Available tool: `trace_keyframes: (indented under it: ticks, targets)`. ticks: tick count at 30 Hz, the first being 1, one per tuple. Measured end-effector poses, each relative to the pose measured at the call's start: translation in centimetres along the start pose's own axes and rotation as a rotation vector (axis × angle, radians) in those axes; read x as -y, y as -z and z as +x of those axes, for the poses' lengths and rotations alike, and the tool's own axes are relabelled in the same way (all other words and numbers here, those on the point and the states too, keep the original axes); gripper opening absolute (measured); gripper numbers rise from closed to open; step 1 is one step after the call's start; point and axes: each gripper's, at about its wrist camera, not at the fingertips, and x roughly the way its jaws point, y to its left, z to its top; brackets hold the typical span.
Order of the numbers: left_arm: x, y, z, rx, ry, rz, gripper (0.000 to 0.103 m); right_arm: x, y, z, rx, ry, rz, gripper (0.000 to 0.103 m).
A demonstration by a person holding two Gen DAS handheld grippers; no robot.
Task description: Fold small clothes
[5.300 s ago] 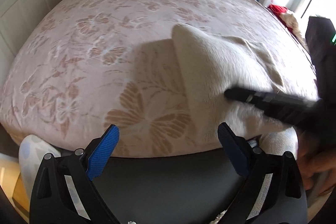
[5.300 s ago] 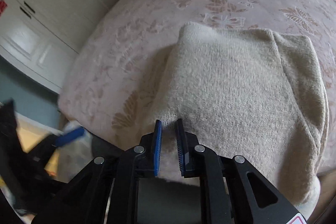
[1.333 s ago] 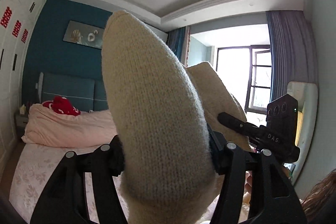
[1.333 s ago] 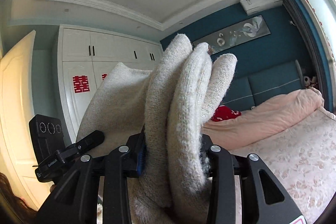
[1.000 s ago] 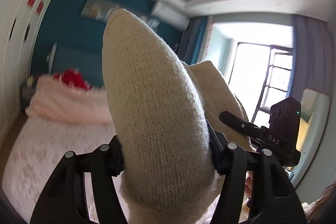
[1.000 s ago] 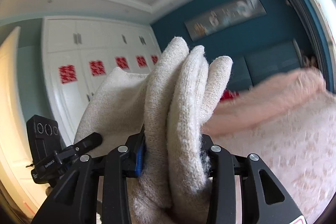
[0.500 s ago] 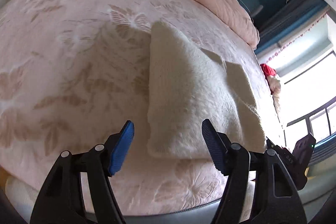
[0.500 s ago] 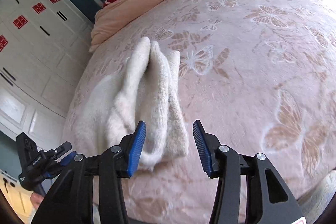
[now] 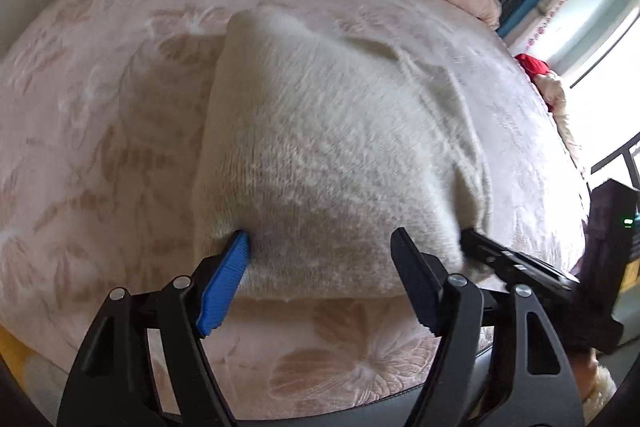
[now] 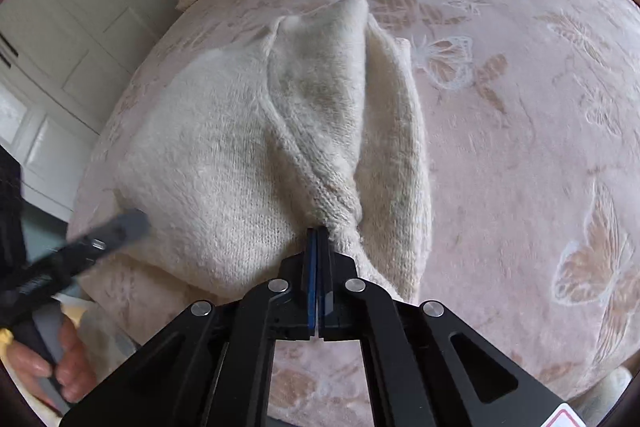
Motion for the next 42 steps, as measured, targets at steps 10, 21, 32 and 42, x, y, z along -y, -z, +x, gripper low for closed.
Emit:
trace_keyframes:
  ticks: [10,21,32,42]
  targets:
    - [1.4,1.5,-3.2,0.043,-0.084,0.041,0.073,-1.8,1.2,-1.3,0.040,0.071,-0.041,0.000]
    - [6.2,4.6,-8.2,0.214,-0.250,0.186,0.090,-2.9,4.0,-9.5,0.239,0.187,-0.039,0.024]
    - [8.4,7.7,-11.0,0.320,-0.350,0.229,0.091,-2.8,8.2,-11.7,0.275,0.191,-0.001,0.039]
    - [8.3,9.6,-11.4,0.374,-0.390,0.233,0.097,-4.1,10.1,-11.7,0.299,0.221,-0.037,0.052]
